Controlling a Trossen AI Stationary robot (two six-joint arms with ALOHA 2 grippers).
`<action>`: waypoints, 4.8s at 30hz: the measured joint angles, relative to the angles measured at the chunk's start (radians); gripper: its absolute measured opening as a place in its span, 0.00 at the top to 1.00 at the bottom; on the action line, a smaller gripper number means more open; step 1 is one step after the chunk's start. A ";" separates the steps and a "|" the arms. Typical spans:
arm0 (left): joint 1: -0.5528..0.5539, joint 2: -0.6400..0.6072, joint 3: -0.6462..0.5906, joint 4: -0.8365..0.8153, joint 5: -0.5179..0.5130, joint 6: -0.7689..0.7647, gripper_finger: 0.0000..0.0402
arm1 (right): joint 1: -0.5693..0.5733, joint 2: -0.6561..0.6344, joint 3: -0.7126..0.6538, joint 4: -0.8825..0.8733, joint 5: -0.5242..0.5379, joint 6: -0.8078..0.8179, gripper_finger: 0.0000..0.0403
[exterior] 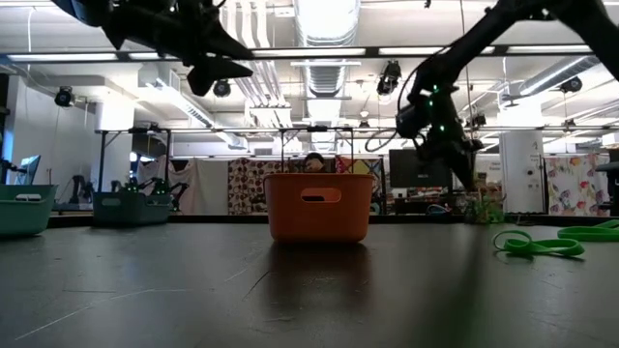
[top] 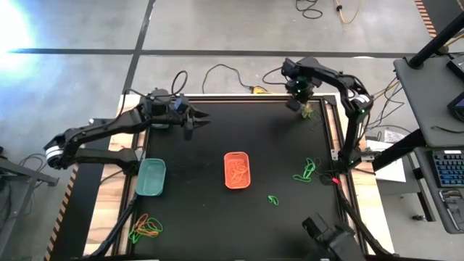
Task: Sort rubber bands into baskets
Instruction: Put the orange rubber band into the orange bin
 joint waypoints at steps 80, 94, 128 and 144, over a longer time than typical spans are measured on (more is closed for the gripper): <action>-0.305 -0.054 -0.015 -0.265 -0.128 0.054 0.61 | 0.696 -0.295 -0.393 0.419 -0.172 0.470 0.95; -0.313 -0.053 -0.015 -0.215 -0.127 -0.002 0.61 | 0.699 -0.165 -0.447 0.429 -0.294 0.424 0.58; -0.314 -0.050 -0.015 -0.175 -0.127 -0.021 0.61 | 0.391 -0.279 -0.194 0.240 -0.409 0.333 0.98; -0.313 -0.049 -0.015 -0.175 -0.170 0.005 0.61 | 0.327 -0.277 -0.190 0.198 -0.359 0.397 0.98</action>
